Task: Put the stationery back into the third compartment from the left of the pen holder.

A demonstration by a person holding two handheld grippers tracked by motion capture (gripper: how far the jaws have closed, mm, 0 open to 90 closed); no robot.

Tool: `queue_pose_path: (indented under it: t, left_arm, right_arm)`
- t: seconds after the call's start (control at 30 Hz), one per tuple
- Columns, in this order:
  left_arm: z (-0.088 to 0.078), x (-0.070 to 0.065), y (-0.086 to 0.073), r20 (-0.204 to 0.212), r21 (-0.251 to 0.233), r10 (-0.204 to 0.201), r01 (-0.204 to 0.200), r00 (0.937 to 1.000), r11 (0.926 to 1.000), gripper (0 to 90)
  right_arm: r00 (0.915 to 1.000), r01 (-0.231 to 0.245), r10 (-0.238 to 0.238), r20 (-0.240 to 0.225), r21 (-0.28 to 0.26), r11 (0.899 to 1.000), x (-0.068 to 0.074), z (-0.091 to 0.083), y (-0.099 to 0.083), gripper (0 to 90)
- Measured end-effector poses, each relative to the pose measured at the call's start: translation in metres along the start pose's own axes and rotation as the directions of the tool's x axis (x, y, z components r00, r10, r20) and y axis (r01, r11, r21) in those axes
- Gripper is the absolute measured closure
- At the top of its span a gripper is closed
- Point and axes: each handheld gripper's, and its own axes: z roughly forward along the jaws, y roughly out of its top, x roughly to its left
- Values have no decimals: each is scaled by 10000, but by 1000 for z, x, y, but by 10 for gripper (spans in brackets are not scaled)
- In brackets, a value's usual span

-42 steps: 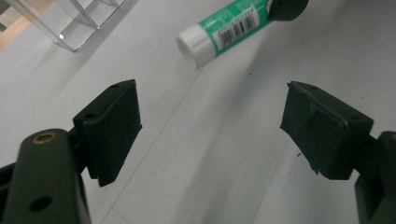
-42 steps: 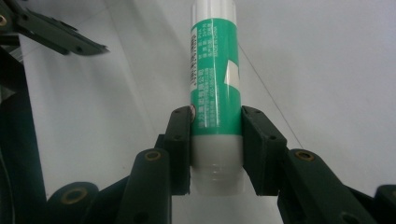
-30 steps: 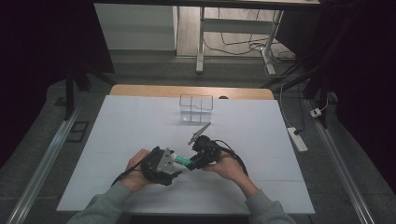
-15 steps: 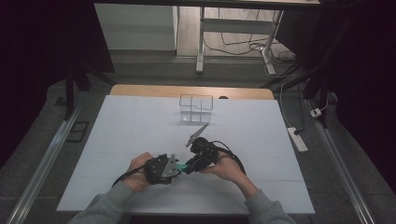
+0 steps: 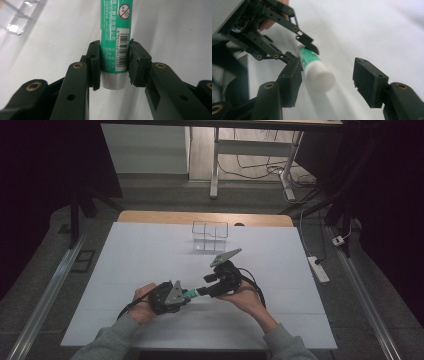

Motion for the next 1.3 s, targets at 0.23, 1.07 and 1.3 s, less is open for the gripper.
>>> queue_pose_path:
  t: [0.23, 1.07, 1.3]
  left_arm:
    - [-6, 14, -8, -231, -591, -1290, 1275, 9914, 9901, 653]
    - [-11, 8, -4, 4, -1891, -2053, 2017, 9787, 9610, 652]
    - [-9, 4, -2, -20, -1851, -1908, 1871, 9816, 9647, 648]
  right_arm:
    - [9990, -89, 128, 420, -910, 9958, -2, -8, -4, 367]
    - [9974, -718, 688, -209, -2393, 9683, 6, 6, -6, 457]
    - [9952, -867, 712, -677, -2629, 9609, 8, 7, -5, 612]
